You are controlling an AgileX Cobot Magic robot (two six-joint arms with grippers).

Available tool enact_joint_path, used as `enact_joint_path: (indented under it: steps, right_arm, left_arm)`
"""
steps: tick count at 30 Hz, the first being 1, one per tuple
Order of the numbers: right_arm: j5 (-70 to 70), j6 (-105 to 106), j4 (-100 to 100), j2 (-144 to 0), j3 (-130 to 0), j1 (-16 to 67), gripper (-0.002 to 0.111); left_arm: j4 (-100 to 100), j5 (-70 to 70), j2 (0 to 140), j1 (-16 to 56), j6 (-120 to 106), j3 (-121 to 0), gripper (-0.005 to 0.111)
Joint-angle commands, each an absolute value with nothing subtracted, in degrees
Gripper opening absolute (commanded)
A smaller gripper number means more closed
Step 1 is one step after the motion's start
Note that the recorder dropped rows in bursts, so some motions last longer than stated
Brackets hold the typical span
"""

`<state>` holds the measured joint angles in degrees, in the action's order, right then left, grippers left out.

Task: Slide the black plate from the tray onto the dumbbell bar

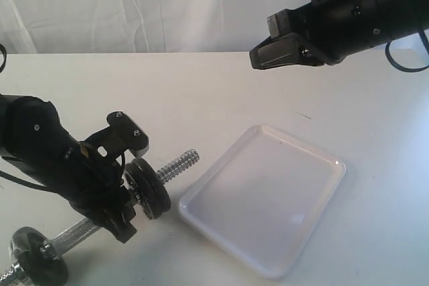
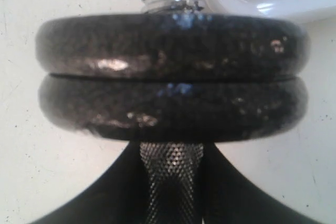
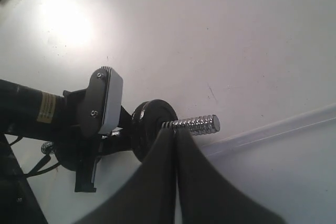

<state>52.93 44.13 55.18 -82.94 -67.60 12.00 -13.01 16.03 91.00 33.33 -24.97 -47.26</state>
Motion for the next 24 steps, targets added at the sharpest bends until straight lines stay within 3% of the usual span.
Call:
enact_joint_path:
  steps: [1,24]
  right_arm:
    - [52.78,44.16,55.37,-82.44,-67.25,12.29,0.000]
    - [52.78,44.16,55.37,-82.44,-67.25,12.29,0.000]
  left_arm:
    - [-15.88,13.09,88.71,33.18,-23.96,-48.75,0.000]
    - [-15.88,12.41,91.98,33.18,-23.98,-48.75,0.000]
